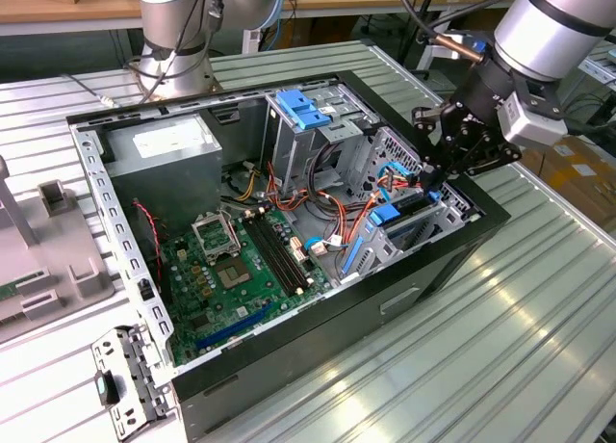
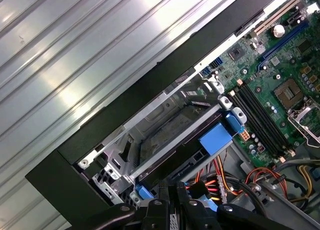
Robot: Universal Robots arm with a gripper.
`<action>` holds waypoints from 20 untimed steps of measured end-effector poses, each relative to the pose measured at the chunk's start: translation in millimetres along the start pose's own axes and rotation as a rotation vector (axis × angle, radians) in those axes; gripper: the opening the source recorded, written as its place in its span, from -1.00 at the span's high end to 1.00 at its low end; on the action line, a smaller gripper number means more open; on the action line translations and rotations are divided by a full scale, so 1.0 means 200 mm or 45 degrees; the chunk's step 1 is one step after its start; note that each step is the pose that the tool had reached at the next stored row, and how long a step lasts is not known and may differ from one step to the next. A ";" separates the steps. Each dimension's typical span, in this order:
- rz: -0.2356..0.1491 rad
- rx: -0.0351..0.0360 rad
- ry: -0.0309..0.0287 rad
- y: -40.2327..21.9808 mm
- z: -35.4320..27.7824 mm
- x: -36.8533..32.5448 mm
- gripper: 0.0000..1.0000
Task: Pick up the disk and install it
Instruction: 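Insert the first disk wire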
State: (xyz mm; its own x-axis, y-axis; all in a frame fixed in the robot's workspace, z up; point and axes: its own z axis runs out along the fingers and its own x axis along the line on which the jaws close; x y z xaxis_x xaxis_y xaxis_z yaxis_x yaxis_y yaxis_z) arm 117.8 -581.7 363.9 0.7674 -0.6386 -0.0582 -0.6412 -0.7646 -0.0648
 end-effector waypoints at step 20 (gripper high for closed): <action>0.003 0.0002 0.0003 0.028 0.049 -0.032 0.65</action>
State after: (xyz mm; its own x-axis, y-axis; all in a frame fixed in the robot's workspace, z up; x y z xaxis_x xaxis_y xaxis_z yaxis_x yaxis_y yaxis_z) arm 109.3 -581.0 354.1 0.7657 -0.6406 -0.0582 -0.6432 -0.7629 -0.0648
